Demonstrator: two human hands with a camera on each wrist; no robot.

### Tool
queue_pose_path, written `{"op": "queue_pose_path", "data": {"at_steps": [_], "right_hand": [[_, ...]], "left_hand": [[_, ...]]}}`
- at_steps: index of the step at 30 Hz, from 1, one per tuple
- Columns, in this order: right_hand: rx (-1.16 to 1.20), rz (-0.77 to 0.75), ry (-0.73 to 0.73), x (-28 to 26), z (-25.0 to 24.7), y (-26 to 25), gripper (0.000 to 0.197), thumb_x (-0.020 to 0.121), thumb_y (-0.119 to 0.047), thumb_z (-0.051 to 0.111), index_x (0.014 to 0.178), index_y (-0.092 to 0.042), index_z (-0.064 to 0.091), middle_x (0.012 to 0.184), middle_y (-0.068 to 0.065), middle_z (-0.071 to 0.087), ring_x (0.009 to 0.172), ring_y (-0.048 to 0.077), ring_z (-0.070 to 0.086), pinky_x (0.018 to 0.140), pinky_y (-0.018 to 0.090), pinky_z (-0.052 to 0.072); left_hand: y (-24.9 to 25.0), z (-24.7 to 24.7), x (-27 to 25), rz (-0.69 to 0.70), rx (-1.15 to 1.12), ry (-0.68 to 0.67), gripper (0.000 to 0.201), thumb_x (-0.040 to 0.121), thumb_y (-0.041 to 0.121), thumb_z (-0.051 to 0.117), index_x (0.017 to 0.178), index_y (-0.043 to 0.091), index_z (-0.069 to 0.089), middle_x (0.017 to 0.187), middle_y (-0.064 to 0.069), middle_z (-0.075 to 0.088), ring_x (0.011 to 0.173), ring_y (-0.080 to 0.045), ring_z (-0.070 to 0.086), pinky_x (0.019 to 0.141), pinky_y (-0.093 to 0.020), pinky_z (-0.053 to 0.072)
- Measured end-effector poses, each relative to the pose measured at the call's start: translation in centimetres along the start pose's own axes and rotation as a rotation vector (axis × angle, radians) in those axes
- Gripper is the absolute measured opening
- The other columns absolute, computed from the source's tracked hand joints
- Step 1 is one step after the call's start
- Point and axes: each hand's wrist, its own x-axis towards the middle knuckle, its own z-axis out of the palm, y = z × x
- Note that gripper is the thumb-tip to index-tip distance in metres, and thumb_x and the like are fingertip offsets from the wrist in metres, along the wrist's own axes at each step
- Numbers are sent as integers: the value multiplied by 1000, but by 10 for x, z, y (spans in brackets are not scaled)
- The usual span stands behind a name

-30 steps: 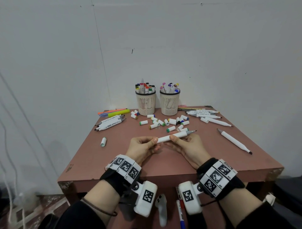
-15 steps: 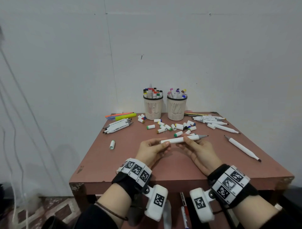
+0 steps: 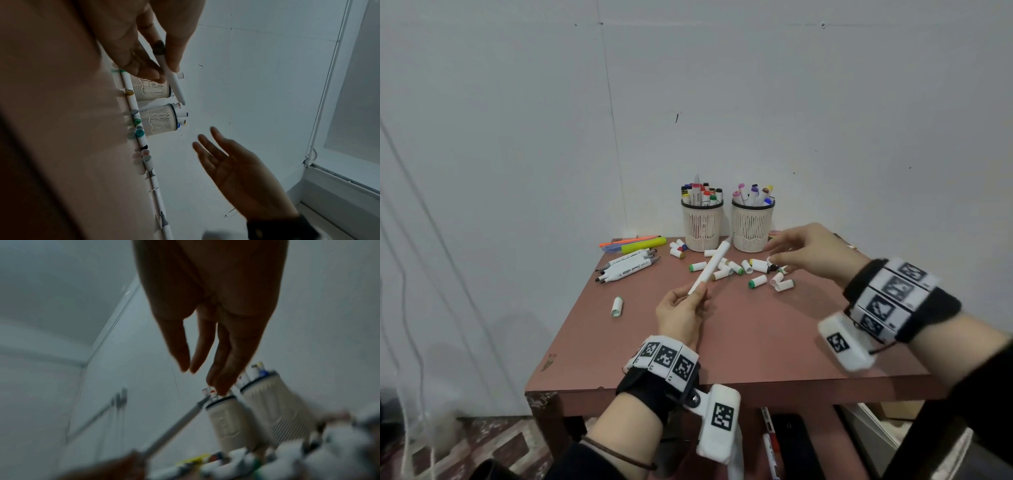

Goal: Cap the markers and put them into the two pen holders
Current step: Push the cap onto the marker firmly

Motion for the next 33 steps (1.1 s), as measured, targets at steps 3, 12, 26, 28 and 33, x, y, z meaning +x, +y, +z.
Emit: {"op": "queue_pose_path", "data": {"at_steps": [3, 12, 26, 28, 33], "right_hand": [[-556, -74, -116, 28, -2, 3, 27, 82, -17, 69, 108, -25, 67, 107, -1, 66, 91, 10, 58, 77, 20, 44], [-1014, -15, -510, 80, 2, 31, 47, 80, -20, 73, 125, -25, 59, 116, 3, 56, 89, 13, 55, 72, 22, 45], [-1095, -19, -355, 120, -18, 40, 47, 78, -12, 73, 122, -22, 61, 109, 5, 63, 91, 15, 53, 77, 23, 45], [-1135, 9, -366, 123, -23, 43, 50, 79, -16, 73, 126, -24, 59, 117, 5, 62, 102, 18, 56, 88, 26, 45], [-1083, 25, -490, 122, -22, 49, 53, 83, -15, 69, 133, -23, 54, 130, 2, 57, 121, 17, 50, 98, 25, 38]], "left_hand": [[-1, 0, 2, 24, -7, 36, 10, 87, -5, 60, 89, 1, 53, 70, -13, 61, 45, -9, 60, 44, -19, 50], [-2, -1, 7, 20, -32, 53, 11, 87, -1, 61, 92, 4, 53, 71, -11, 60, 44, -9, 59, 44, -21, 49], [-3, -2, 10, 8, 15, 38, 9, 87, 2, 62, 90, 6, 55, 67, -7, 62, 46, -9, 59, 49, -23, 51], [-3, -2, 10, 9, 23, 35, 9, 87, 2, 62, 91, 6, 55, 71, -8, 60, 46, -8, 59, 49, -23, 52], [-4, -2, 11, 10, 33, 25, 9, 87, 3, 62, 91, 8, 56, 72, -7, 61, 47, -8, 59, 56, -27, 52]]}}
